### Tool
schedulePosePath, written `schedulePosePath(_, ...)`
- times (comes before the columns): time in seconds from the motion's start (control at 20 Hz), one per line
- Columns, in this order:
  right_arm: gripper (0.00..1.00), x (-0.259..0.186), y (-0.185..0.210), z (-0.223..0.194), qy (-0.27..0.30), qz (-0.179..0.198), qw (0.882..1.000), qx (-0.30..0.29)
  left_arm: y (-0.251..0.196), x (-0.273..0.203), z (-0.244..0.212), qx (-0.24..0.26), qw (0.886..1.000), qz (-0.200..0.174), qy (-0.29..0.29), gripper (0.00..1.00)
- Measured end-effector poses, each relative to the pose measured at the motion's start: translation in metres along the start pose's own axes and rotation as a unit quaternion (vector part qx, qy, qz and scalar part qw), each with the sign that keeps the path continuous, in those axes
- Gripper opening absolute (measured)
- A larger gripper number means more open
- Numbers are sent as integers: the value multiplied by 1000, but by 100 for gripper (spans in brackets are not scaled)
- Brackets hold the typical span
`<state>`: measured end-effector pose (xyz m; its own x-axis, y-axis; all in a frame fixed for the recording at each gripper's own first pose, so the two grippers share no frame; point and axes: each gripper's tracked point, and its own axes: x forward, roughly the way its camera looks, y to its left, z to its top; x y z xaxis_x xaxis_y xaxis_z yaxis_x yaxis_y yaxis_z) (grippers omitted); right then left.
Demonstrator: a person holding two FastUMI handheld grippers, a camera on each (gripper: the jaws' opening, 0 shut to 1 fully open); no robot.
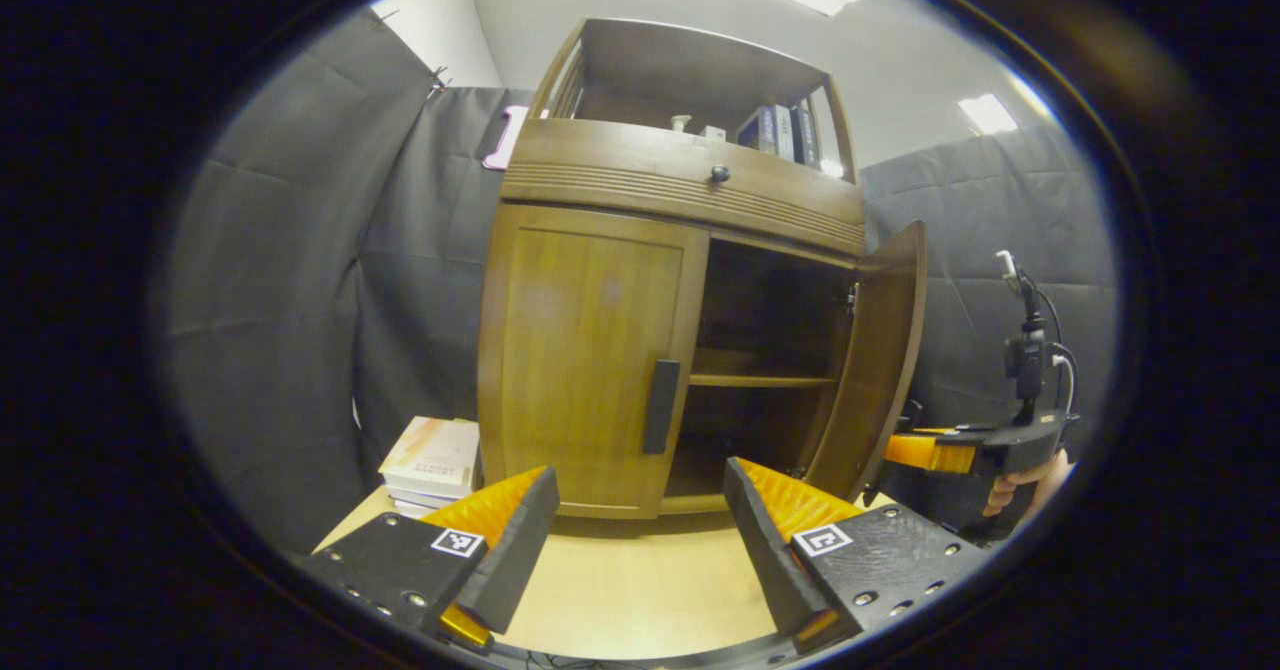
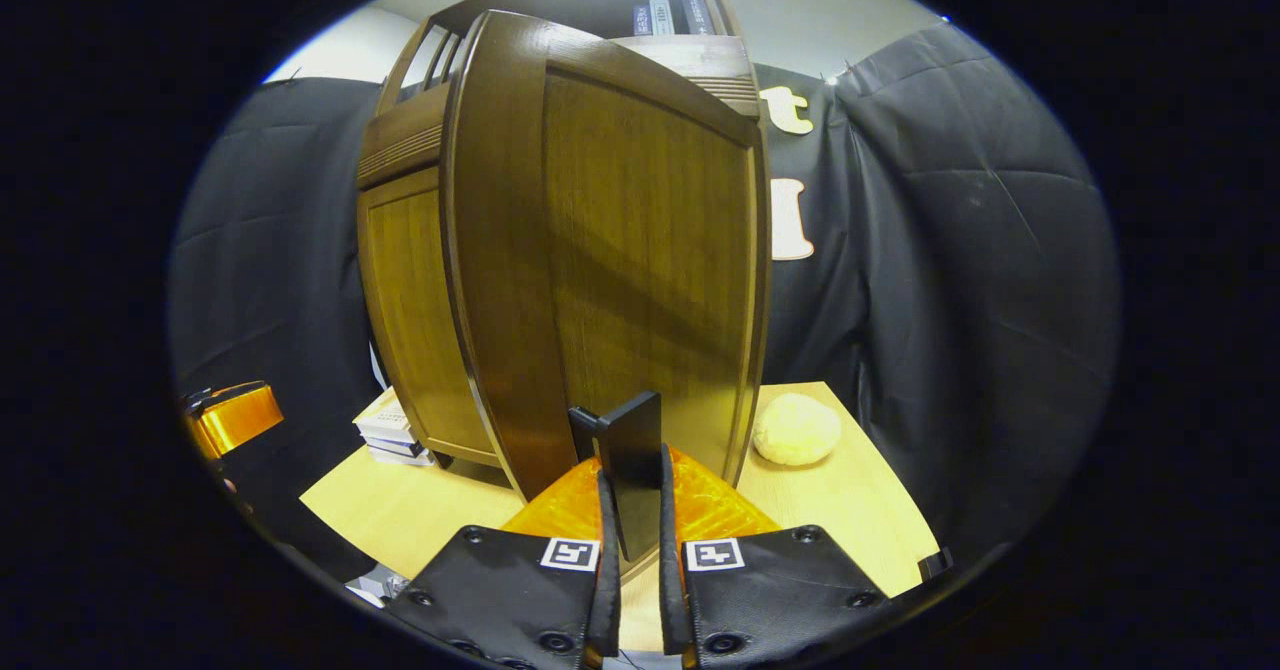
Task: Open the right door of the double-door shoe cabinet with the right hand, and open the left door with the left hand.
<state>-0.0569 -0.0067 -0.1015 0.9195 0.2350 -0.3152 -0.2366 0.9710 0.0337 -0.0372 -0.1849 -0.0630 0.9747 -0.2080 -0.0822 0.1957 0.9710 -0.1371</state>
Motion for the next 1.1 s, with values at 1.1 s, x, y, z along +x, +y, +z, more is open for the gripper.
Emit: schedulePosePath(1.1,15,-19,-102,-18,-35,98,994,-17,-124,-43,-28,28,996,86,27,96)
